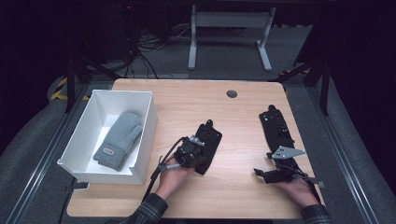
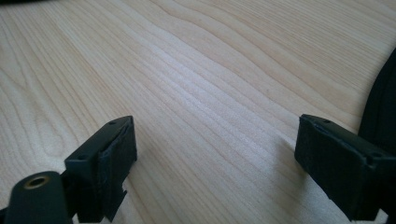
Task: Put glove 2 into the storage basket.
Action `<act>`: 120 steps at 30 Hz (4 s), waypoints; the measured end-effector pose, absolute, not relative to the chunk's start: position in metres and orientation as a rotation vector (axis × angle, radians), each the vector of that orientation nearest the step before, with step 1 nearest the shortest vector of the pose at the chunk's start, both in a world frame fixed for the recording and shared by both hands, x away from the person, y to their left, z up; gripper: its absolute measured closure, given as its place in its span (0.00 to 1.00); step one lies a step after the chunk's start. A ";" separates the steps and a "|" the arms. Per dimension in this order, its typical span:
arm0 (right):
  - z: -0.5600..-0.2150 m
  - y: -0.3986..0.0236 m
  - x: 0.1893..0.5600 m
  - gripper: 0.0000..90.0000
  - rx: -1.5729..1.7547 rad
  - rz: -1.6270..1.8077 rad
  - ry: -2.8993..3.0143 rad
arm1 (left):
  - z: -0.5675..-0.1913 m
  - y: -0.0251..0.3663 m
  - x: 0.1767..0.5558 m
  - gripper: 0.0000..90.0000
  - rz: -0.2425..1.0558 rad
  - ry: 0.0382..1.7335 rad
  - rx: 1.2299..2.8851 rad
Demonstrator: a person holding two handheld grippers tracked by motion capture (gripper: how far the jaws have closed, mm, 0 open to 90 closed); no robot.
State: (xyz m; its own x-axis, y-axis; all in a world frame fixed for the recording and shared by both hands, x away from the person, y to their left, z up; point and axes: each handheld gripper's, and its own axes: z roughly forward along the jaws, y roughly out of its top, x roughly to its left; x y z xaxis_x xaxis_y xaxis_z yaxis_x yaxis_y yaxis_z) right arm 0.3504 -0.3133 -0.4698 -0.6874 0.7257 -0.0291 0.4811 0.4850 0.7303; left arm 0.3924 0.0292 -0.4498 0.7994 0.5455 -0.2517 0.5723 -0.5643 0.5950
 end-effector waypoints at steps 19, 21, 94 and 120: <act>-0.470 -0.313 0.350 0.15 1.019 1.019 2.395 | -0.436 0.065 0.385 0.83 0.121 0.762 2.298; -0.470 -0.312 0.350 0.16 1.021 1.021 2.392 | -0.438 0.075 0.384 0.75 0.162 0.773 2.298; -0.443 -0.289 0.347 1.00 0.935 1.043 2.540 | -0.479 0.092 0.352 0.00 0.221 0.643 2.310; -0.452 -0.293 0.395 1.00 1.099 0.912 2.433 | -0.479 0.092 0.353 0.00 0.221 0.639 2.309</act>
State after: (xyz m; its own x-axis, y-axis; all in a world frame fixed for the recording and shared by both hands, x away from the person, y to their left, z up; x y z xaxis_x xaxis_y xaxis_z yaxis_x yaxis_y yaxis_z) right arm 0.3947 -0.2927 -0.4516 -0.6533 0.7567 -0.0261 0.5530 0.5003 0.6662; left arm 0.3527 0.0918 -0.4786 0.8626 0.5054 -0.0245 0.3821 -0.6188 0.6863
